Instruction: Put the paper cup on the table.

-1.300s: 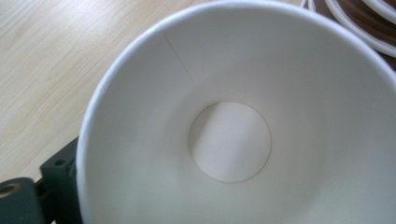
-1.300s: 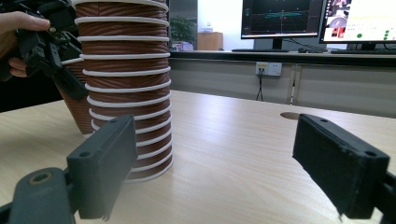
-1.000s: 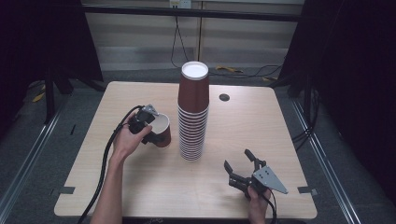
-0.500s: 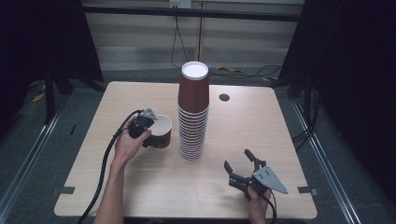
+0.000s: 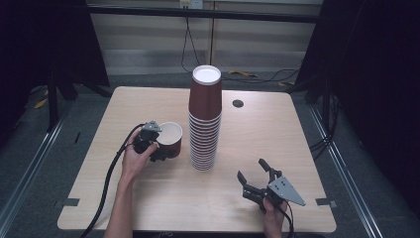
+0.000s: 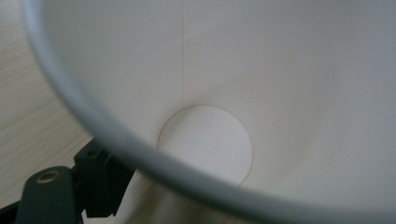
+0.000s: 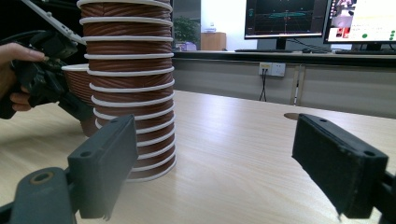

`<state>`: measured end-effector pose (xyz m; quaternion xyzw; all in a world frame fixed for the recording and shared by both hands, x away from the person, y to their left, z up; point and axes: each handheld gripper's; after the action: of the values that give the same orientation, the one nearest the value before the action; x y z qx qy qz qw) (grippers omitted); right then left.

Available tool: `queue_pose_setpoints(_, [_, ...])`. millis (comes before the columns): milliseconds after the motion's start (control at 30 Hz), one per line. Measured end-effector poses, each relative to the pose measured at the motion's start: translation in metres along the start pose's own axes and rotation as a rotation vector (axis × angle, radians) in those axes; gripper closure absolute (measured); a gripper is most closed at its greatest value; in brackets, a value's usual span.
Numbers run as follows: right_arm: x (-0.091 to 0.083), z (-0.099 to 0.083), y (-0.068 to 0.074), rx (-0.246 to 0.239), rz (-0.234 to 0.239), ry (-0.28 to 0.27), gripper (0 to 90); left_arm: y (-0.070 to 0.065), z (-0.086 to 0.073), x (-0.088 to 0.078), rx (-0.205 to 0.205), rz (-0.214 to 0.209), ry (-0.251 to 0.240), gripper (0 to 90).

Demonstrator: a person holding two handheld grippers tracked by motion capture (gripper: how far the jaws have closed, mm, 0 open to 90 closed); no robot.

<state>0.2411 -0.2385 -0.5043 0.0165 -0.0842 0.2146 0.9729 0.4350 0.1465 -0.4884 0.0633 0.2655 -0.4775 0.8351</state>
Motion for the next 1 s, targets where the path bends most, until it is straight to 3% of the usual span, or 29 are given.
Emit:
queue_pose_setpoints(133, [0.0, 0.0, 0.0, -0.001, -0.001, 0.001, 13.7, -0.001, -0.004, -0.004, -0.003, 0.009, -0.034, 15.4])
queue_pose_setpoints(400, [0.0, 0.0, 0.0, 0.0, 0.0, 0.0, 13.7, -0.003, -0.01, -0.011, 0.002, 0.04, -0.043, 15.4])
queue_pose_setpoints(600, [0.0, 0.0, 0.0, 0.0, 0.001, 0.0, 13.7, -0.009, -0.016, -0.022, -0.003, 0.063, -0.096, 15.4])
queue_pose_setpoints(700, [0.0, 0.0, 0.0, 0.001, 0.0, 0.002, 13.7, -0.019, -0.02, -0.029, 0.003, 0.069, -0.153, 15.4])
queue_pose_setpoints(833, [0.0, 0.0, 0.0, 0.001, 0.001, 0.0, 13.7, -0.027, -0.023, -0.036, 0.01, 0.093, -0.188, 15.4])
queue_pose_setpoints(933, [0.0, 0.0, 0.0, 0.0, 0.0, 0.001, 13.4, -0.032, -0.024, -0.043, -0.001, 0.077, -0.249, 15.4])
queue_pose_setpoints(1000, [0.0, 0.0, 0.0, 0.001, 0.0, 0.001, 13.4, -0.037, -0.026, -0.049, 0.003, 0.092, -0.29, 15.4])
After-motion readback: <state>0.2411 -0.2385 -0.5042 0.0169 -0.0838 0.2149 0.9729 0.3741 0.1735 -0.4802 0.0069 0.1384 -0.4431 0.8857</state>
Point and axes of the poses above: each handheld gripper's, and its own axes: x roughly forward along the jaws, z roughly out of its top, y roughly to its left, and after that the axes turned 11 degrees about -y, right-handed
